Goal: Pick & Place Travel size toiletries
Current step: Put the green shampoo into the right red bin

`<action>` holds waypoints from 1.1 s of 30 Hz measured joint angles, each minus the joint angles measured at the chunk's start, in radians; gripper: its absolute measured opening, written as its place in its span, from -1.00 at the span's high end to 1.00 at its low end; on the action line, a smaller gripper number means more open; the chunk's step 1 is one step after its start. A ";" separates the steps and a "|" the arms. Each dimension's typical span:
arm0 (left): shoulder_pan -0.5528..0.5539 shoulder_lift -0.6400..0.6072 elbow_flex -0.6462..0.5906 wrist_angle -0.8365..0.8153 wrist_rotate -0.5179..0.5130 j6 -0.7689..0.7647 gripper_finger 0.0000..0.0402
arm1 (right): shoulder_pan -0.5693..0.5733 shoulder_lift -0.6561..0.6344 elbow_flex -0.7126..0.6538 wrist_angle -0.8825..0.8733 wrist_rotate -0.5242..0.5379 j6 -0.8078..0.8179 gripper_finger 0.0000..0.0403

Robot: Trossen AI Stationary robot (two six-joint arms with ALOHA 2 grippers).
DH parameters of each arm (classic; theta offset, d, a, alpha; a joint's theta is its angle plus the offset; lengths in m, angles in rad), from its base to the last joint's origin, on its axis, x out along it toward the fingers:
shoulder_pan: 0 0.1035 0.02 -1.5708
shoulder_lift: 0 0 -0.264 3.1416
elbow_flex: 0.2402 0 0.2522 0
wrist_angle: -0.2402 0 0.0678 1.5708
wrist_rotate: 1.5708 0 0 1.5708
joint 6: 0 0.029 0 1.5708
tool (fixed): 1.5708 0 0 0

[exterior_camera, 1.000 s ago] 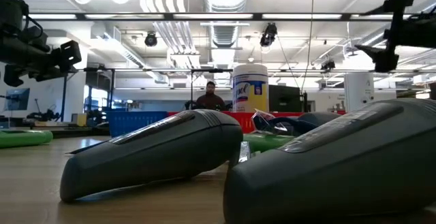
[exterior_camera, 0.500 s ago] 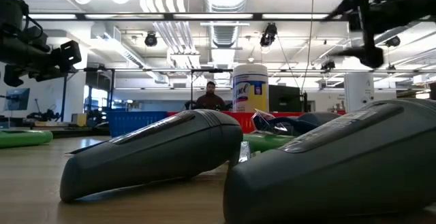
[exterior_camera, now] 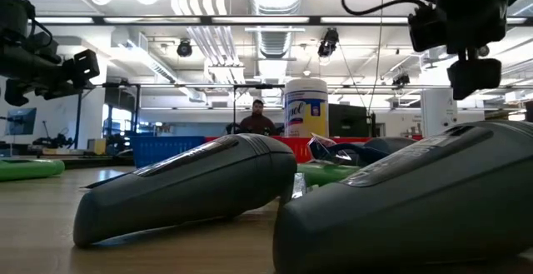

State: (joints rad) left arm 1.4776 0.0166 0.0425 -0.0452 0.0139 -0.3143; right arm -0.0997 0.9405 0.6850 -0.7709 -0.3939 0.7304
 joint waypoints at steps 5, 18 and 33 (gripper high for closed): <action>0.000 0.000 0.000 0.000 0.000 0.000 0.29 | 0.029 0.106 0.015 -0.023 0.000 -0.092 -0.82; 0.000 0.000 0.000 0.000 0.000 0.000 0.29 | 0.125 0.359 0.014 -0.031 -0.048 -0.362 -0.82; 0.000 0.000 0.000 0.000 0.000 0.000 0.29 | 0.285 0.471 0.130 -0.036 0.296 -0.531 -0.82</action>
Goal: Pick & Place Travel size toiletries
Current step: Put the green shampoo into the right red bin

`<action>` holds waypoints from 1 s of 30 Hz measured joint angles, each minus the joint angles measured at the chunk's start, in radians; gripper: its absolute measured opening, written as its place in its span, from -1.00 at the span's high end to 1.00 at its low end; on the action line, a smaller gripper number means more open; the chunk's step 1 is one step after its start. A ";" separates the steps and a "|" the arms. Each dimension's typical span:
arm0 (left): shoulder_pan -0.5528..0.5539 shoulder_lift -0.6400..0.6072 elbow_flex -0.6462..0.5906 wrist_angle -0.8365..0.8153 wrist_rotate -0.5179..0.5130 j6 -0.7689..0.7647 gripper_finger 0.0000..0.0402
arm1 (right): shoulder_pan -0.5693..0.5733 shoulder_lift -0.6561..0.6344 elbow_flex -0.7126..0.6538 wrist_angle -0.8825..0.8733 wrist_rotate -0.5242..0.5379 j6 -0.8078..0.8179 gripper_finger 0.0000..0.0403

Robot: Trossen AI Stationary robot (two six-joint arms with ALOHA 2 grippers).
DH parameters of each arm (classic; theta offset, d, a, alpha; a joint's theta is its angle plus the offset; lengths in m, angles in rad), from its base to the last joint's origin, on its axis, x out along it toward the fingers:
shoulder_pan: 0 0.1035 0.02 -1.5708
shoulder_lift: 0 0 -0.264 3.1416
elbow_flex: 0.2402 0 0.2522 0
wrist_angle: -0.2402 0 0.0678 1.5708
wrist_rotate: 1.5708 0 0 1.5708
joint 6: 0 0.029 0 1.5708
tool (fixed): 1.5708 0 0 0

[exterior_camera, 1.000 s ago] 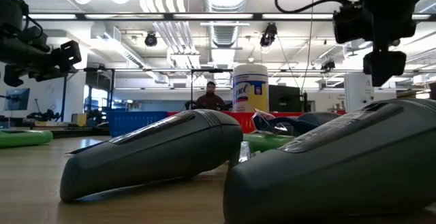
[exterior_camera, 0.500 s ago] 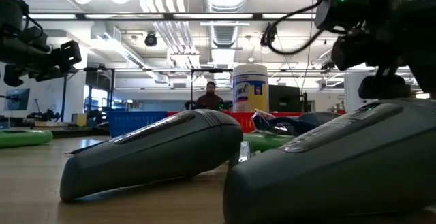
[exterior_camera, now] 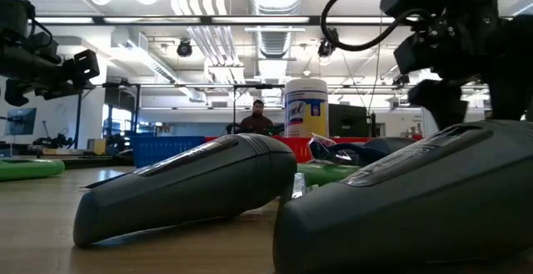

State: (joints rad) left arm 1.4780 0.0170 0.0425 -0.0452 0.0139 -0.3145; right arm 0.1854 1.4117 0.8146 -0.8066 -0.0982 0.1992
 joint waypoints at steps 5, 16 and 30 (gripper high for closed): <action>0.000 0.000 0.000 0.000 0.000 0.000 0.29 | 0.001 0.019 0.016 0.004 0.033 -0.077 -0.82; 0.000 0.001 0.000 0.000 0.000 0.000 0.29 | 0.000 0.127 -0.006 0.088 0.074 -0.133 -0.82; 0.000 0.002 0.000 0.000 0.000 0.000 0.29 | -0.018 0.169 -0.001 0.099 0.079 -0.249 -0.82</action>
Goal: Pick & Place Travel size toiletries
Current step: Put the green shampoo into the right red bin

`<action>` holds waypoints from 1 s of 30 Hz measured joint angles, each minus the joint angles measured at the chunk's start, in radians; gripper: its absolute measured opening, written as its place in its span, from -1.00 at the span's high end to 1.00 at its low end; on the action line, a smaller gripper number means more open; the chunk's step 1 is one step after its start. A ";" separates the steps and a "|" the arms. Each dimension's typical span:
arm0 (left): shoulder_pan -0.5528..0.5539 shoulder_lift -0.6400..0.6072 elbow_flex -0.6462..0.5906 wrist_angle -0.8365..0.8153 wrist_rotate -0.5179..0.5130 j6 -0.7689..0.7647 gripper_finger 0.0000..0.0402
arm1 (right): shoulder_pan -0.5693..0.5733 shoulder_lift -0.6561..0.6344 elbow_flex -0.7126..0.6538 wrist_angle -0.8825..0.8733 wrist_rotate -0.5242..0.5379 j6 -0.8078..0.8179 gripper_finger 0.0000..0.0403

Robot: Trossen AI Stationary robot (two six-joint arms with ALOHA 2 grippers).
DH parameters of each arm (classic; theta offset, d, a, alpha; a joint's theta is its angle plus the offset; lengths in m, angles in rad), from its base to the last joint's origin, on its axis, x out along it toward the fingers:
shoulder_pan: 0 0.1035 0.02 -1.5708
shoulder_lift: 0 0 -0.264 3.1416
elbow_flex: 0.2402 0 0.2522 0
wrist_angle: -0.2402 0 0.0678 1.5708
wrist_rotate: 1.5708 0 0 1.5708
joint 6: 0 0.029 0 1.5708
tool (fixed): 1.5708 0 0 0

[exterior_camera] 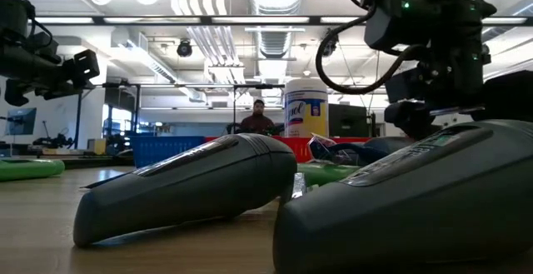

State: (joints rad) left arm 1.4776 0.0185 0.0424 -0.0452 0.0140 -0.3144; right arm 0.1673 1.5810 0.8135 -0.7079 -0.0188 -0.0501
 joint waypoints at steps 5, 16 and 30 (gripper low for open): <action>0.000 0.000 0.000 0.000 0.000 0.000 0.29 | -0.025 0.005 0.000 0.033 0.000 -0.037 -0.79; 0.000 0.000 0.000 0.000 0.000 0.000 0.29 | -0.040 0.006 -0.006 0.048 -0.008 -0.055 -0.30; 0.000 0.000 0.000 0.000 0.000 0.000 0.29 | -0.028 0.005 -0.008 0.041 -0.057 0.099 0.18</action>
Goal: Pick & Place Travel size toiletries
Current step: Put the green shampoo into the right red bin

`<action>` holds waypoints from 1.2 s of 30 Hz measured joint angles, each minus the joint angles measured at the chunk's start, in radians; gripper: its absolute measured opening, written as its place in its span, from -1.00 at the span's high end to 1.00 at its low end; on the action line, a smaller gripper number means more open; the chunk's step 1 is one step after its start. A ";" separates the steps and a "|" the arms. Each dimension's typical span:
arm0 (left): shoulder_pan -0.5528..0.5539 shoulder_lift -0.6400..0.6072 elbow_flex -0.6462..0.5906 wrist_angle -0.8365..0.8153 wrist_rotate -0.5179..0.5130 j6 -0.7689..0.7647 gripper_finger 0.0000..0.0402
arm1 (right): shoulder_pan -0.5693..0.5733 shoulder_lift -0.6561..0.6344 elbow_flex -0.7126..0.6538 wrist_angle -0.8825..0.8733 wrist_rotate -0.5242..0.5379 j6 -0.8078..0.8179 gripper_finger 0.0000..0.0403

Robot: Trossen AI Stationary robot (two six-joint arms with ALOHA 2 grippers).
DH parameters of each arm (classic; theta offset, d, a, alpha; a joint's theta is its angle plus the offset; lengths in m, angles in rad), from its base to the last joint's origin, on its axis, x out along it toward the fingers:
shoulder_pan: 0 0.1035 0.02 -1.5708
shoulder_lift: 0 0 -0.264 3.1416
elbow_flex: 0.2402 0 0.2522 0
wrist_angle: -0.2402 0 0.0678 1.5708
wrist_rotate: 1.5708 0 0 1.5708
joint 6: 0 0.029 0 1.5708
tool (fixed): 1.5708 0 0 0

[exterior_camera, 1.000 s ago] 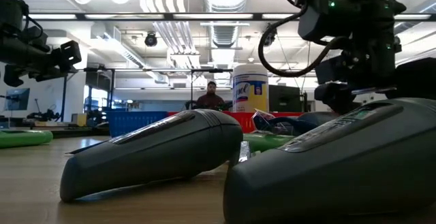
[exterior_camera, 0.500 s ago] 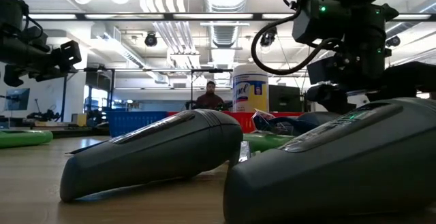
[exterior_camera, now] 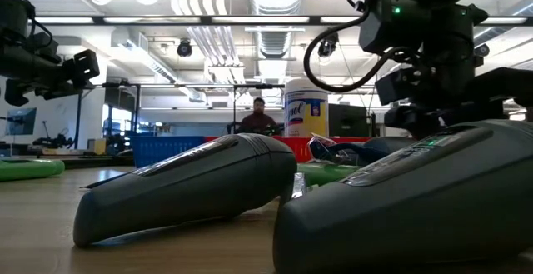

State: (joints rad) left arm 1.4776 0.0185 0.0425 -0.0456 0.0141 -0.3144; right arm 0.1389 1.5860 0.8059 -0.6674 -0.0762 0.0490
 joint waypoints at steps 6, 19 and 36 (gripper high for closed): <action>0.000 0.000 0.000 0.000 0.000 0.000 0.29 | 0.016 -0.003 0.006 -0.010 -0.006 0.075 0.20; 0.000 0.002 0.000 0.000 0.000 0.000 0.29 | 0.007 -0.235 0.022 -0.022 0.085 0.666 0.27; 0.000 0.004 0.000 0.000 0.000 0.000 0.29 | -0.374 -0.208 0.019 0.080 0.119 1.235 0.22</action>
State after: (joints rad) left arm 1.4776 0.0223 0.0425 -0.0456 0.0139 -0.3145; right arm -0.2349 1.3775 0.8247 -0.5874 0.0425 1.2836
